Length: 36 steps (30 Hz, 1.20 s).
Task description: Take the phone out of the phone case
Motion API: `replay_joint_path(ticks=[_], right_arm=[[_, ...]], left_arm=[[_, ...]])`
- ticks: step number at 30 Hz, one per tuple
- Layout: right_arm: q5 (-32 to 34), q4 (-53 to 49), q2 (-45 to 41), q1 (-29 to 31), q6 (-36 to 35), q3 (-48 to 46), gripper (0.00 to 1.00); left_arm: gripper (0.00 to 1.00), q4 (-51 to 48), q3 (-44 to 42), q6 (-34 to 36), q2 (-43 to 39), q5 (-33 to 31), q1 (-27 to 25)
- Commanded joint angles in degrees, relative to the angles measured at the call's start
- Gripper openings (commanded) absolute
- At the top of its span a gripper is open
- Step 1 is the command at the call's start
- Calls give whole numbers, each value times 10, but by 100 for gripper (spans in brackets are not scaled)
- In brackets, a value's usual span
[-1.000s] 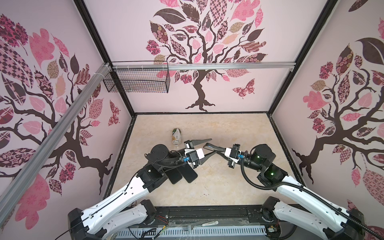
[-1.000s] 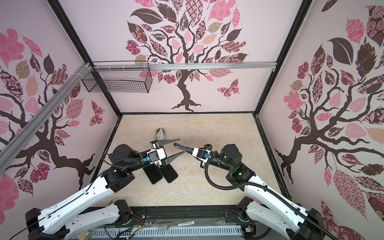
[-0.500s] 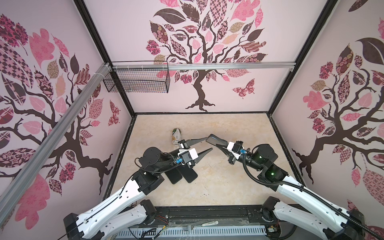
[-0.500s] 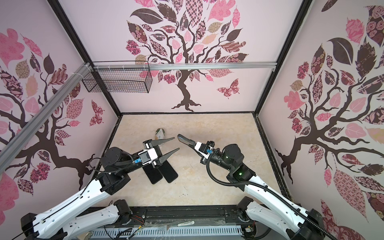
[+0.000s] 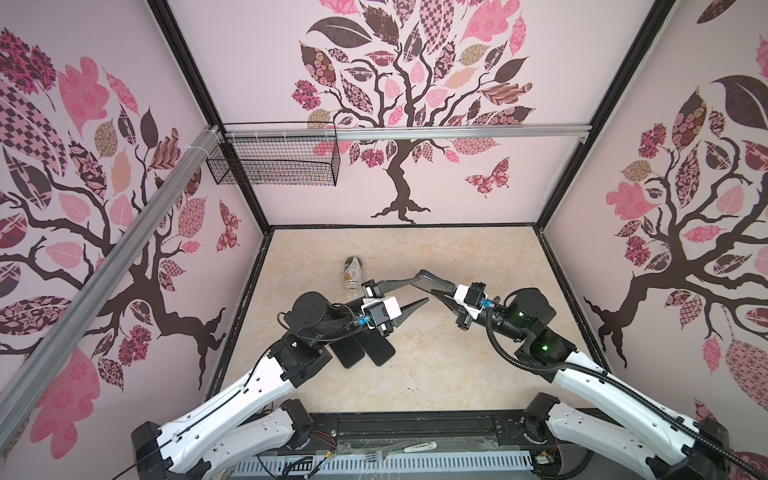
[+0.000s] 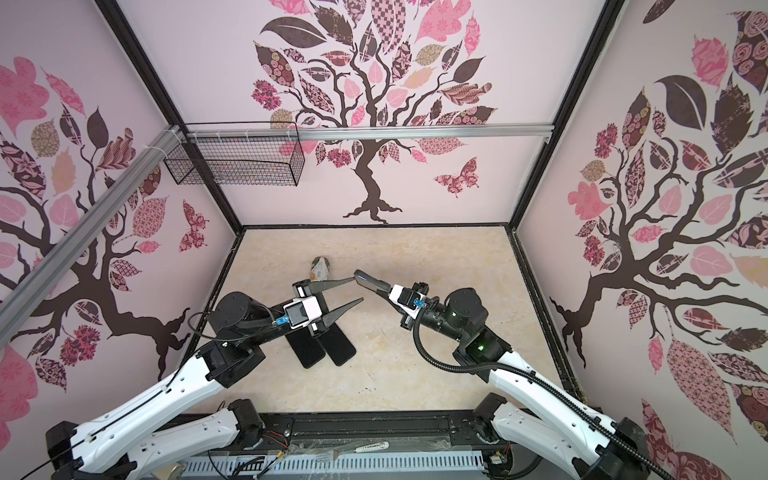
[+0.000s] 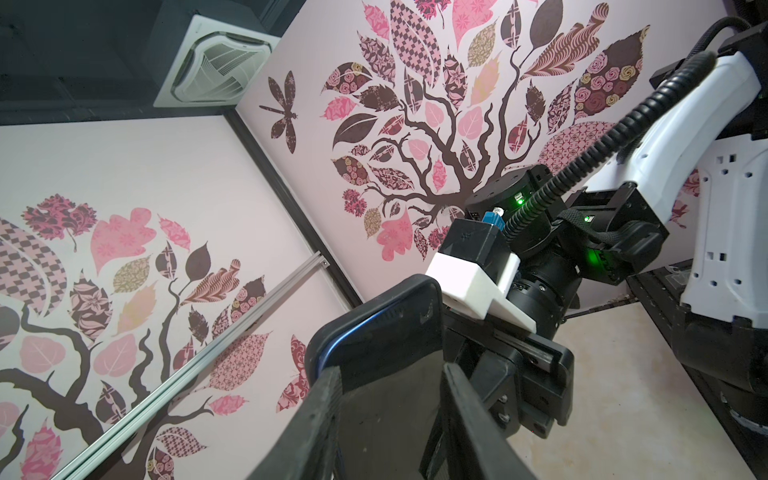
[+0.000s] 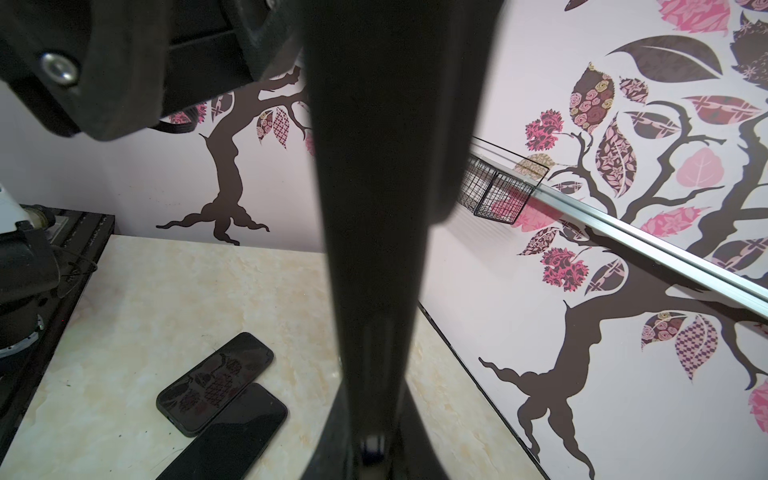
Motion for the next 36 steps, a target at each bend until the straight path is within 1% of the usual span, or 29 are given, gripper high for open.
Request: replay_joint_path(ticks=[1, 6, 14, 21, 36], right_arm=[[-9, 44, -10, 1, 7, 13, 0], [17, 52, -16, 1, 9, 8, 0], [-5, 49, -16, 1, 4, 9, 0], [-10, 51, -14, 1, 1, 9, 0], [-31, 39, -4, 1, -3, 20, 0]], left_arm=[[42, 12, -13, -2, -2, -4, -2], [43, 19, -19, -2, -8, -16, -2], [43, 20, -19, -1, -4, -23, -3], [43, 20, -19, 1, -8, -35, -2], [43, 11, -13, 1, 5, -12, -2]])
